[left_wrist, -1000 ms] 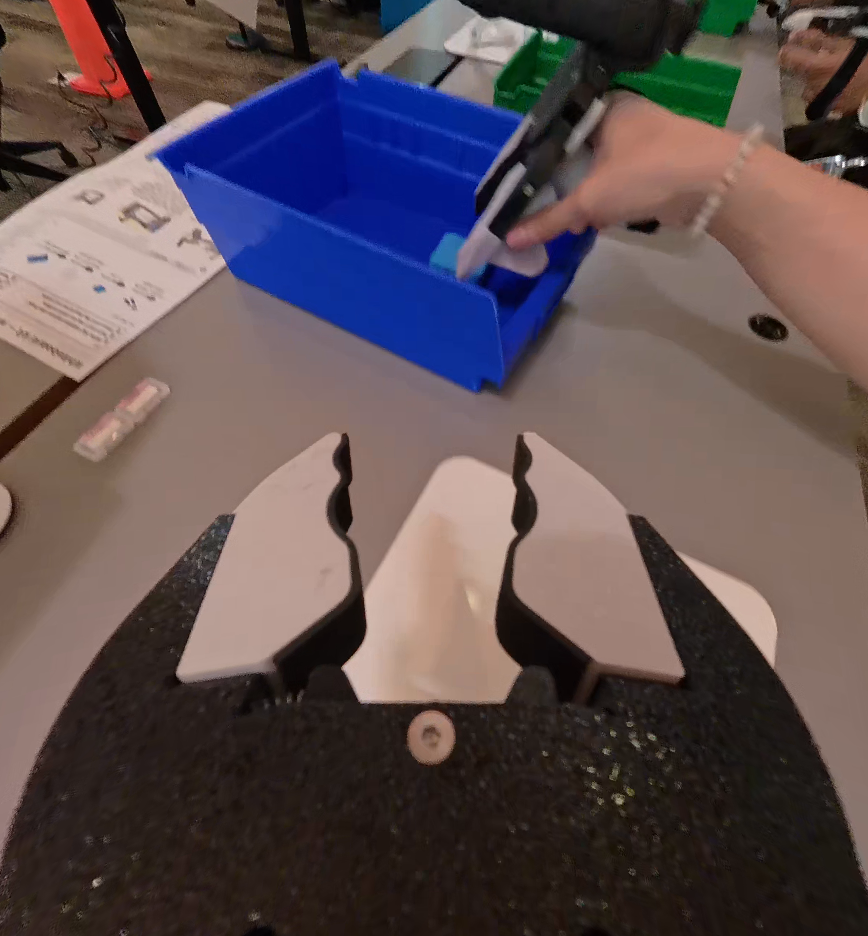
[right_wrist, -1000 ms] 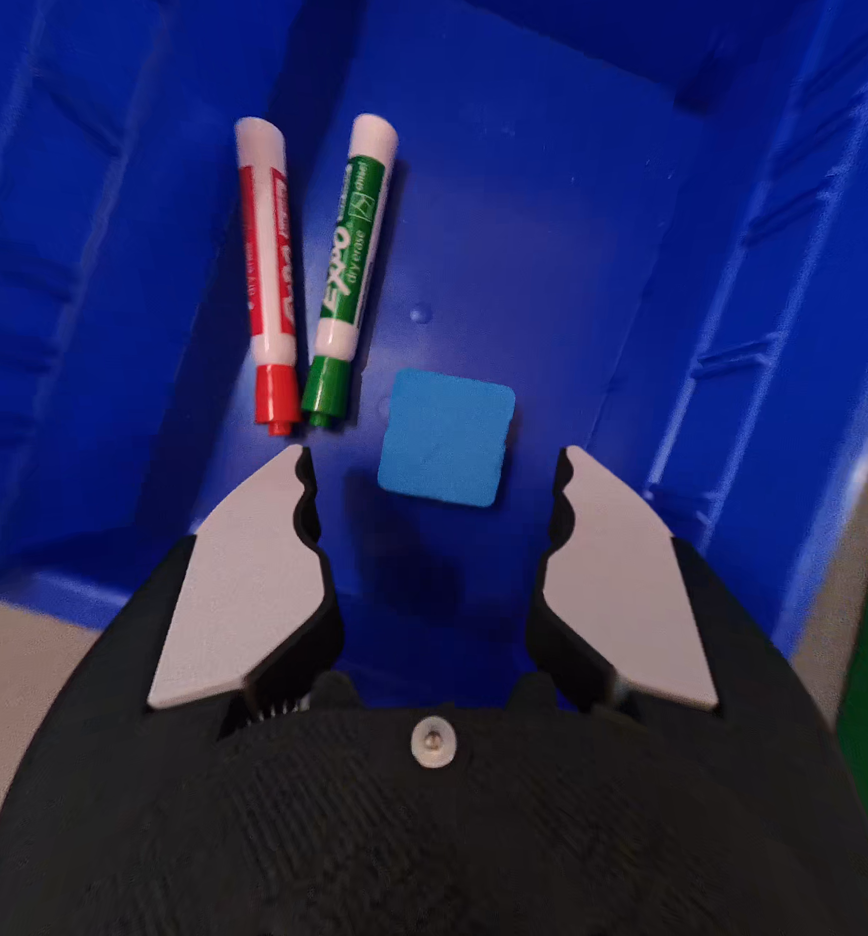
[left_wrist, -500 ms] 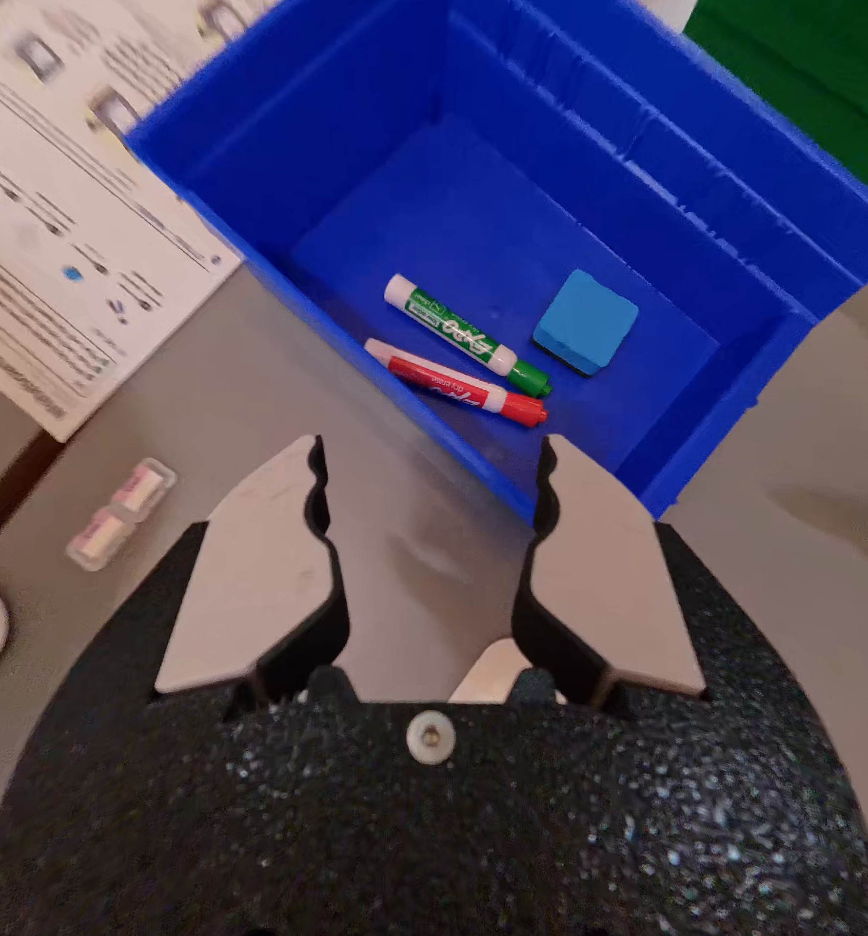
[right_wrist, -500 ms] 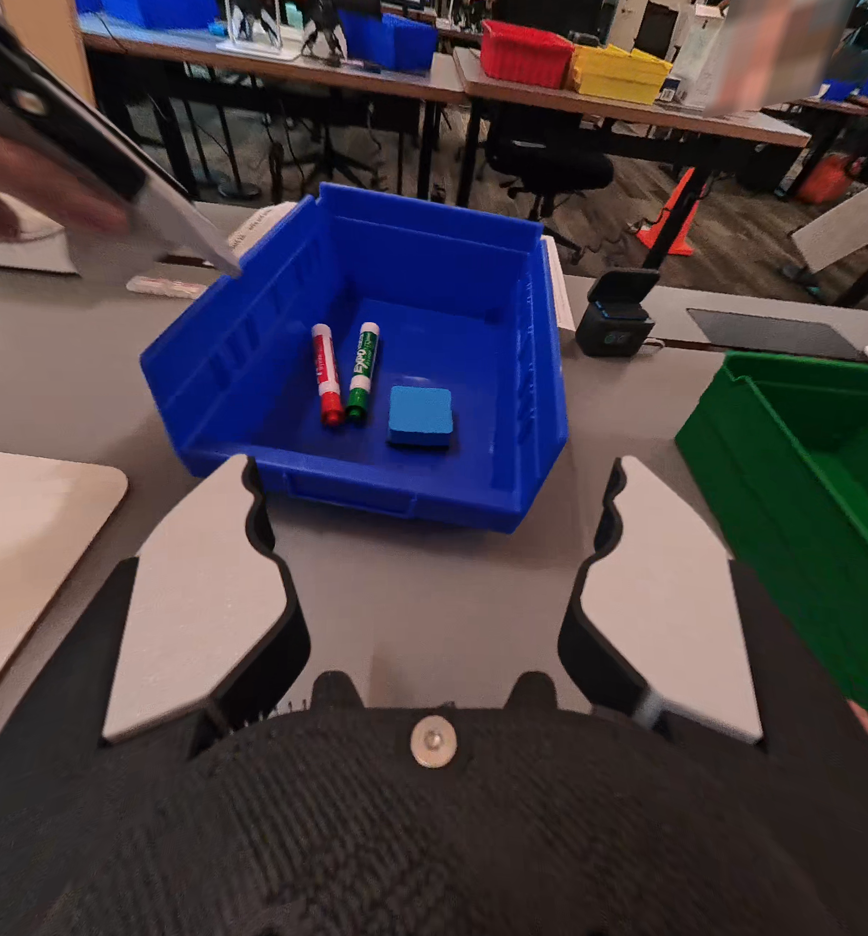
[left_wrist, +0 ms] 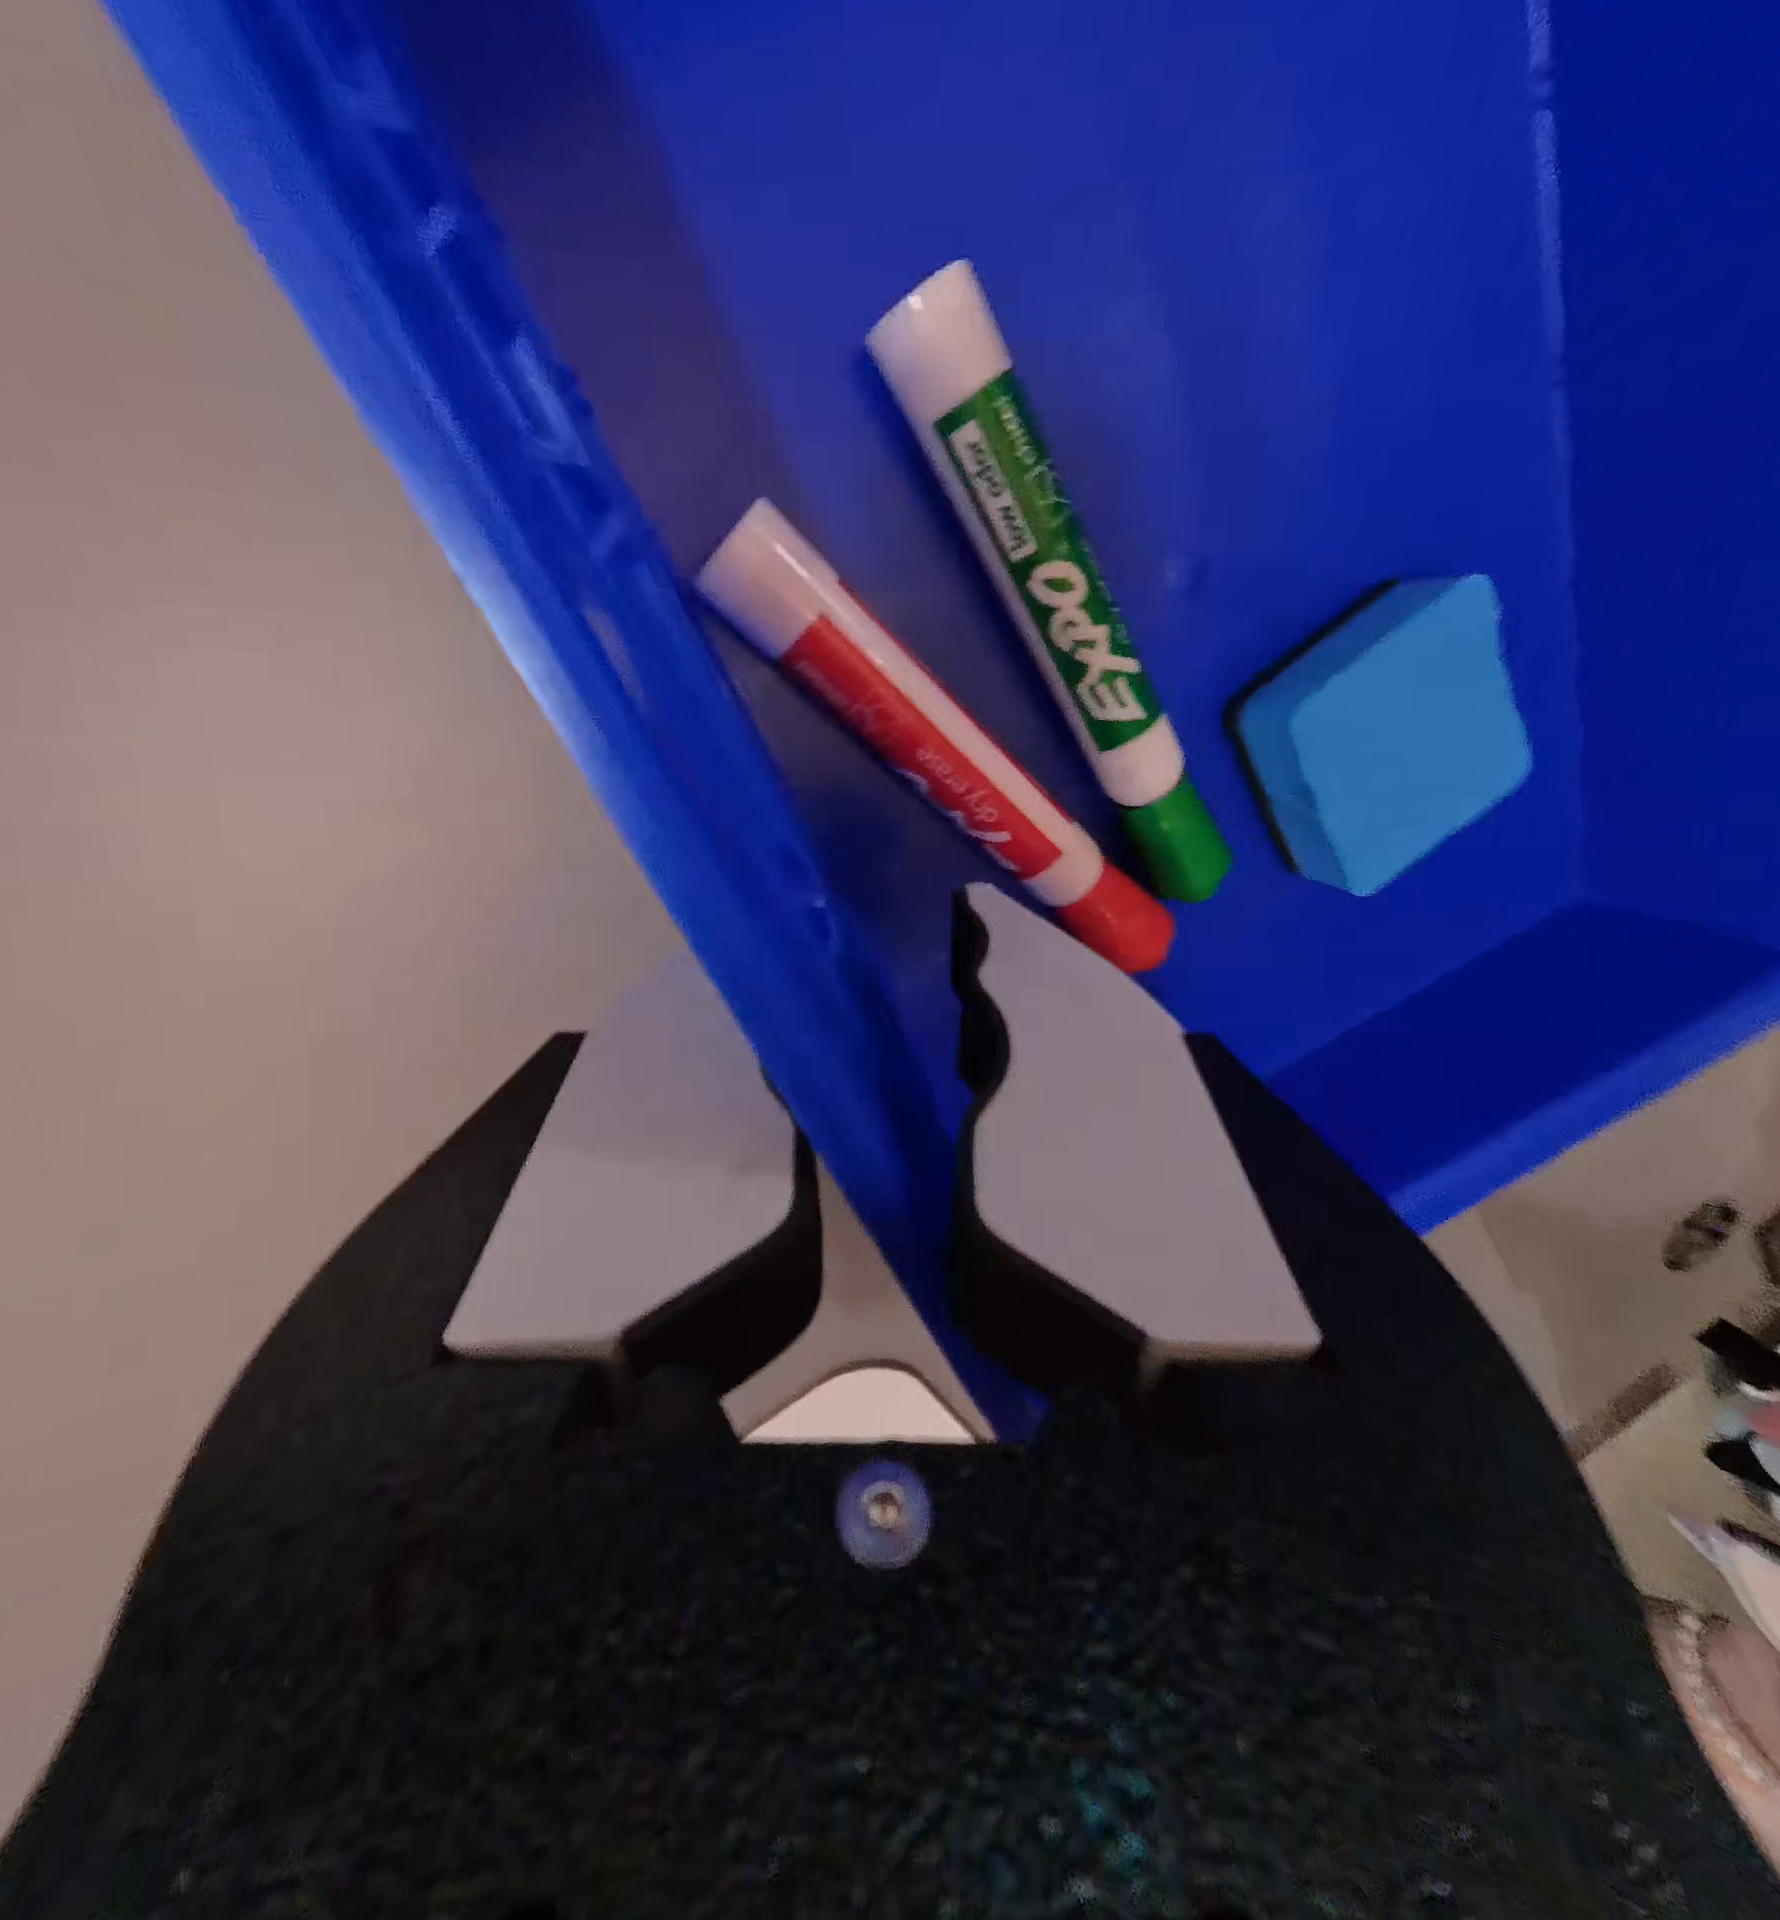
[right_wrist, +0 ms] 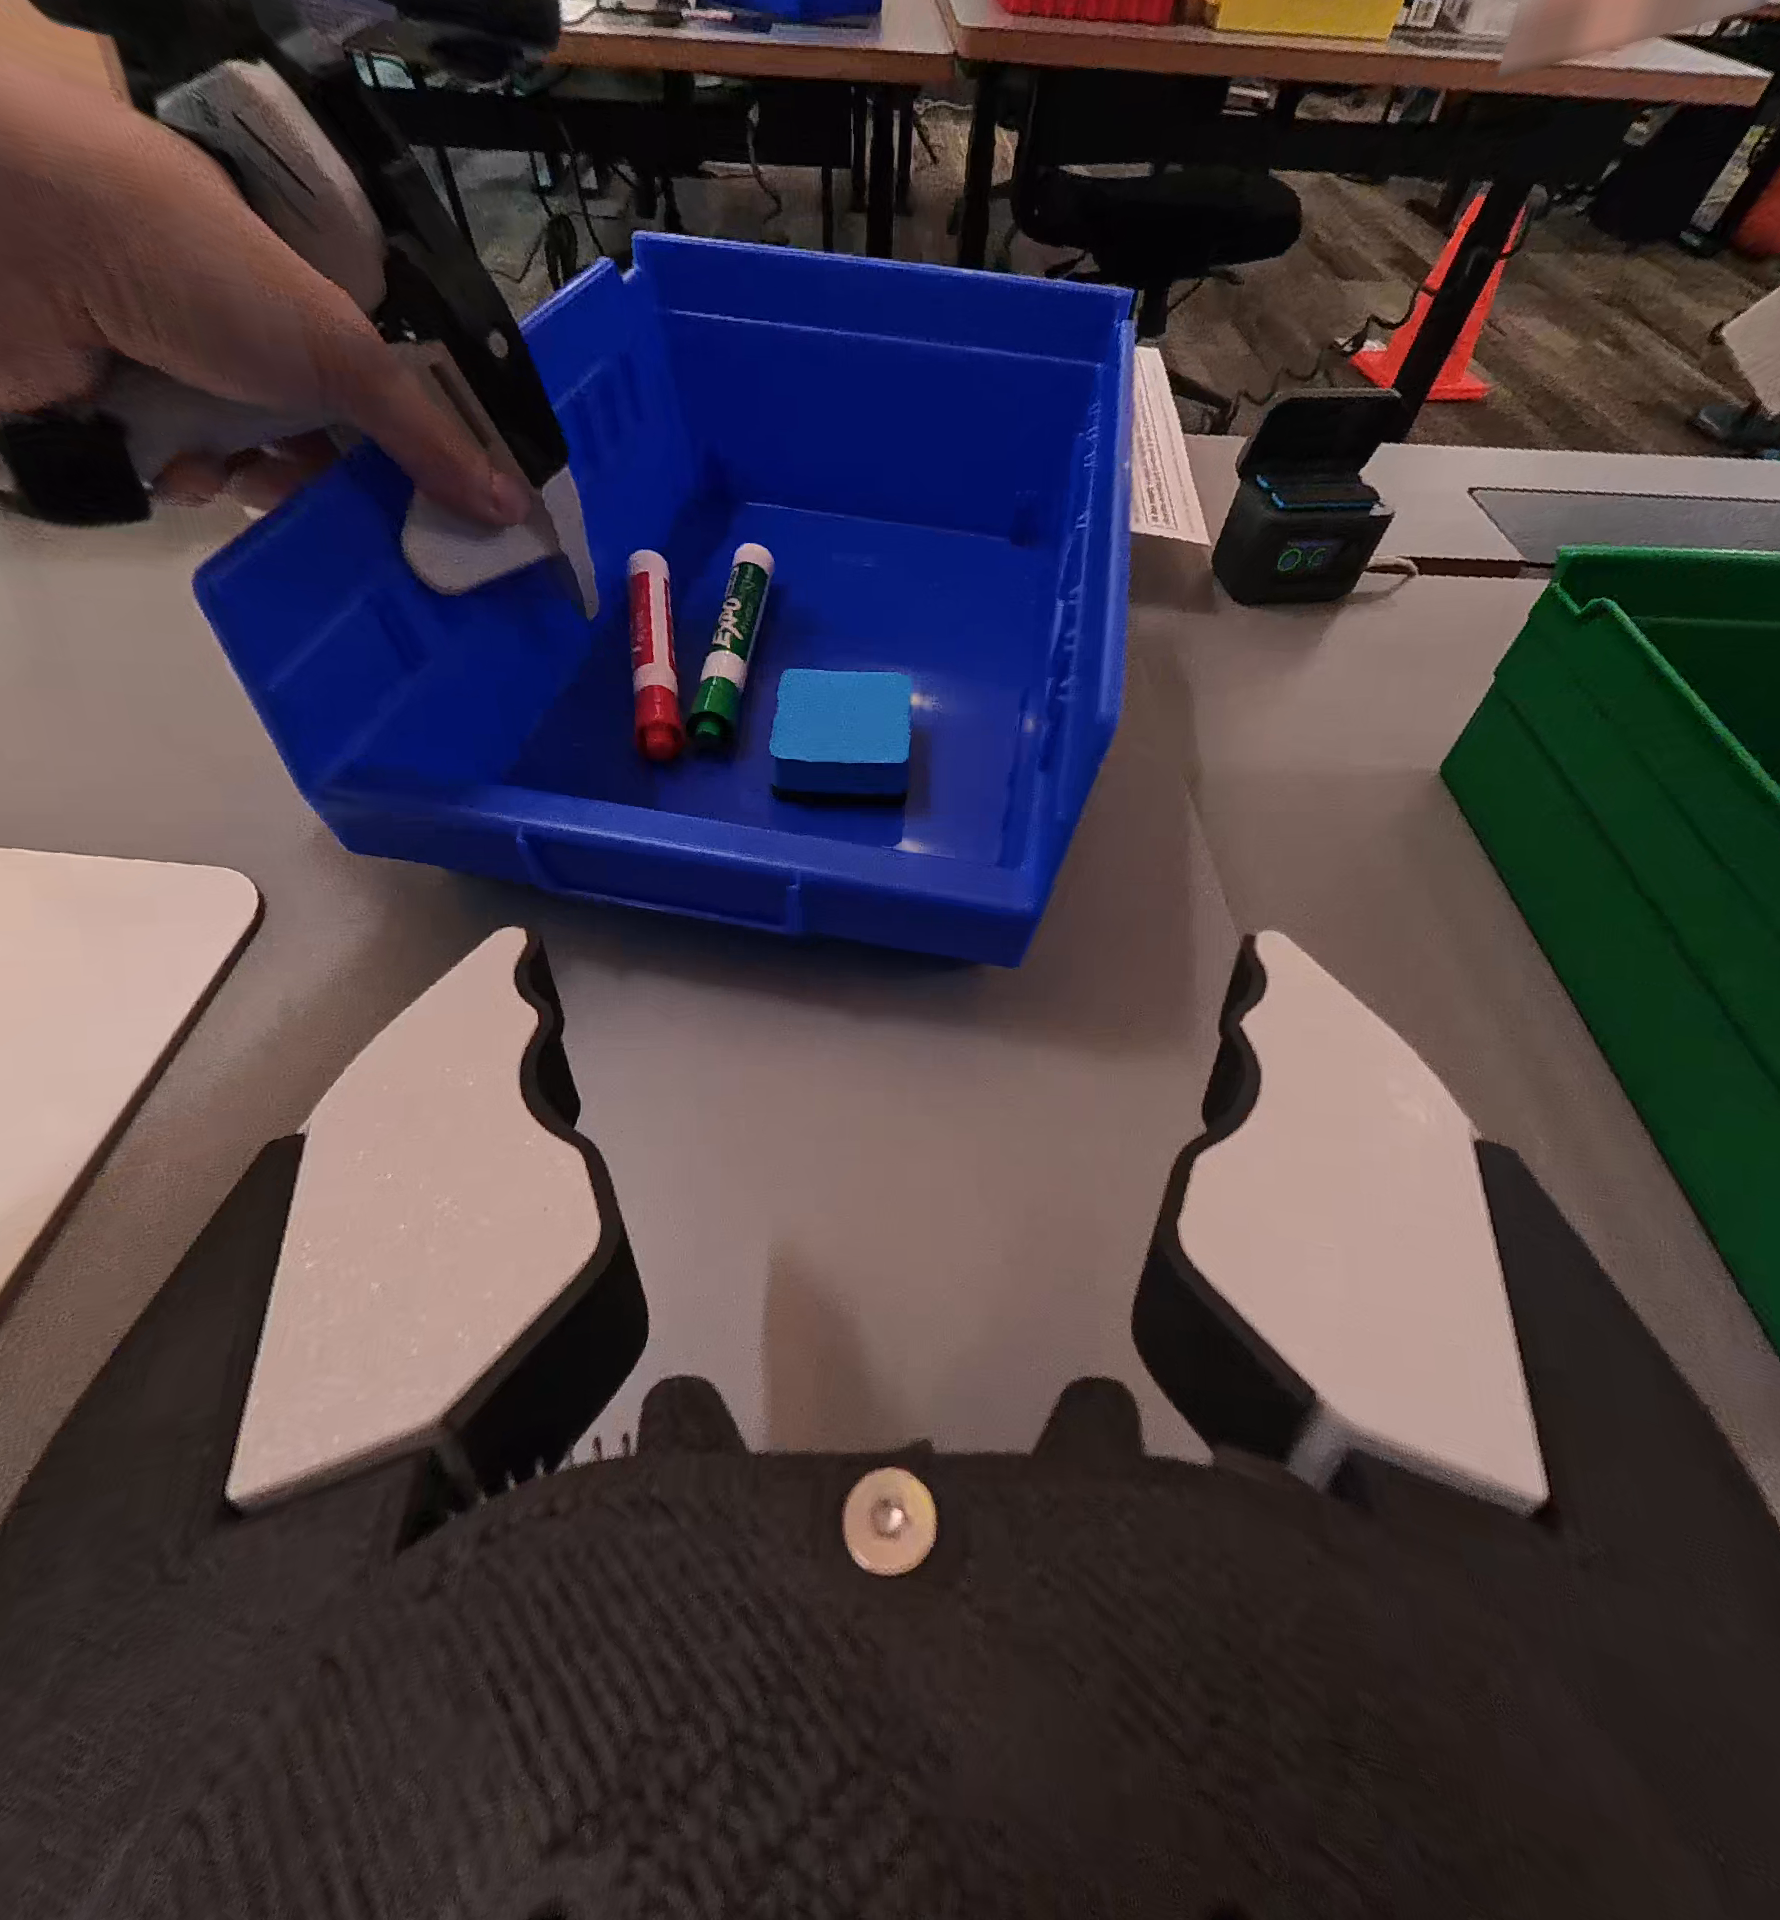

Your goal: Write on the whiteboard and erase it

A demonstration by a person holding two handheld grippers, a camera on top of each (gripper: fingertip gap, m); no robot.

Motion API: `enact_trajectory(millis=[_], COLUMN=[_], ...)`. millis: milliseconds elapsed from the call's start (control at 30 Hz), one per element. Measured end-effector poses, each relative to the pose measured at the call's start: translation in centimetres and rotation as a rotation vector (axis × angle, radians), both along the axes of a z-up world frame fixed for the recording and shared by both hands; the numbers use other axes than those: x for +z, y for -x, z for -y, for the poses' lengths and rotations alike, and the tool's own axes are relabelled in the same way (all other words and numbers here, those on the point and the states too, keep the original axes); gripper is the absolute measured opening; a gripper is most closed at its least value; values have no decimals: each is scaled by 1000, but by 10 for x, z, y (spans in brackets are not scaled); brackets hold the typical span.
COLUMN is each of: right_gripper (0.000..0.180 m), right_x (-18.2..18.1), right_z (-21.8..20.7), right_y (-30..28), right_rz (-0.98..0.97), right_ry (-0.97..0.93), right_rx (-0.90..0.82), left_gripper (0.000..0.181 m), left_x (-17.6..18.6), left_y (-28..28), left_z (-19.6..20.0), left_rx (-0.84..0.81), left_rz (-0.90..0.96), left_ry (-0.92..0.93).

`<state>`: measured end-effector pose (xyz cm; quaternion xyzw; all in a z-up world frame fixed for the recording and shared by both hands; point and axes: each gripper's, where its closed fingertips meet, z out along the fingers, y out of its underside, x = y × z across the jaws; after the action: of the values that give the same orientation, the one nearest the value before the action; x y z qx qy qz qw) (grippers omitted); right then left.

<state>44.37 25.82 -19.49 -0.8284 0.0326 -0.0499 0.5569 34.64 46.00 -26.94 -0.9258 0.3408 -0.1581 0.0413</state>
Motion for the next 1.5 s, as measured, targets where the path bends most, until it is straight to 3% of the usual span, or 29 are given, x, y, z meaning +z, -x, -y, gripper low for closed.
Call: enact_trajectory(millis=[133, 300, 567, 767, 967, 1133, 1233, 1400, 1500], right_gripper=[118, 117, 114, 115, 114, 115, 112, 111, 89], right_x=[10, 32, 62, 68, 68, 56, 51, 9, -22], right_z=[6, 23, 30, -21, -89, -145, -185, -236, -249], right_y=[-6, -19, 23, 151, 336, 481, 545, 596, 605], right_rz=[-31, -41, -33, -130, -328, -355, -340, -263, -186], right_ry=[-33, -87, -109, -34, 82, 221, 263, 419, 516], right_rx=[-1, -29, 83, 366, 718, 805, 765, 633, 583], left_gripper=[6, 5, 5, 5, 5, 5, 5, 6, 6], left_x=[-3, 10, 95, 172, 216, 225, 216, 194, 181], left_y=[13, 32, 109, 273, 479, 642, 725, 815, 845], left_z=[-4, 15, 41, 42, 58, 75, 86, 104, 107], left_rx=[-15, -193, -307, -263, -3, 254, 422, 574, 609], left_rz=[-73, -86, 70, -74, -127, -125, -146, -146, -105], left_ry=[-5, 77, 238, 198, 219, 219, 224, 247, 259])
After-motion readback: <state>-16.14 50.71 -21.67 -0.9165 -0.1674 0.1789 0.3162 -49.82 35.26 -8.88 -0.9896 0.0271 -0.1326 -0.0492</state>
